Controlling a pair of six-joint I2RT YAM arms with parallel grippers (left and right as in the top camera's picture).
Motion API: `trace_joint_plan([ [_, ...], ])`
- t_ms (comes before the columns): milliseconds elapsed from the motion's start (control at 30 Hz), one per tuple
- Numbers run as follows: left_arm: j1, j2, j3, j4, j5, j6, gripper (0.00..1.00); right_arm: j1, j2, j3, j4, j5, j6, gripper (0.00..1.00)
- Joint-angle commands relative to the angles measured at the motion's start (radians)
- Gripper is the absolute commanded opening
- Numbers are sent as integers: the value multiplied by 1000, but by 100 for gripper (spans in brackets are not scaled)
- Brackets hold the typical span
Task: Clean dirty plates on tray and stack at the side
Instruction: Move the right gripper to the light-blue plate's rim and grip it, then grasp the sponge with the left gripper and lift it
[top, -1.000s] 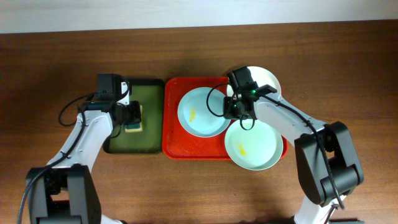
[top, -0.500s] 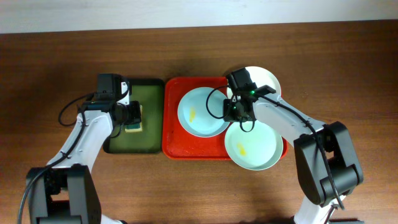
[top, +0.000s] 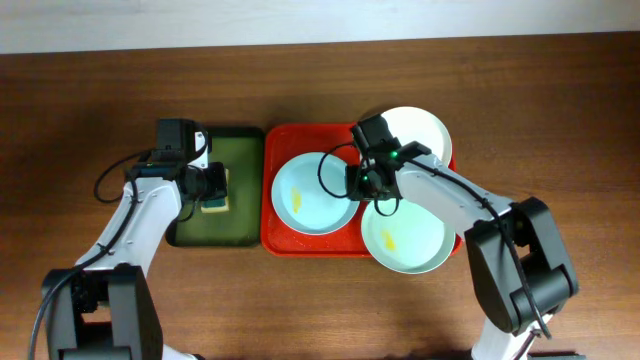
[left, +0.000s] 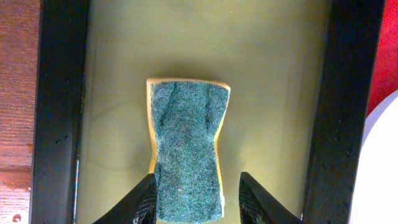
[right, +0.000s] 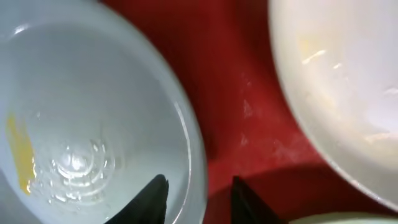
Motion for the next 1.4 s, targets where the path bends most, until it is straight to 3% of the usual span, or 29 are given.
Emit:
trace_joint_plan([
  [0,0,6,8,2,0,2,40,-13,10,-3,4,2,-5,19],
  [500,0,6,8,2,0,2,41,3,10,-44,67,39,-50,11],
  [567,0,6,8,2,0,2,41,3,10,-51,66,40,-50,4],
  [867,-27,13,8,2,17,51,41,0,10,-55,67,82,-46,4],
  [1100,-41,92,8,31,-124,2,41,0,10,-55,63,82,-46,4],
  [1300,-41,160,8,58,-113,-6,38,0,10,-55,58,82,-46,4],
  [1333,-42,160,8,59,-112,-6,24,0,10,-55,55,82,-47,4],
  [1367,-42,160,8,62,-112,-6,24,0,10,-55,55,82,-47,4],
])
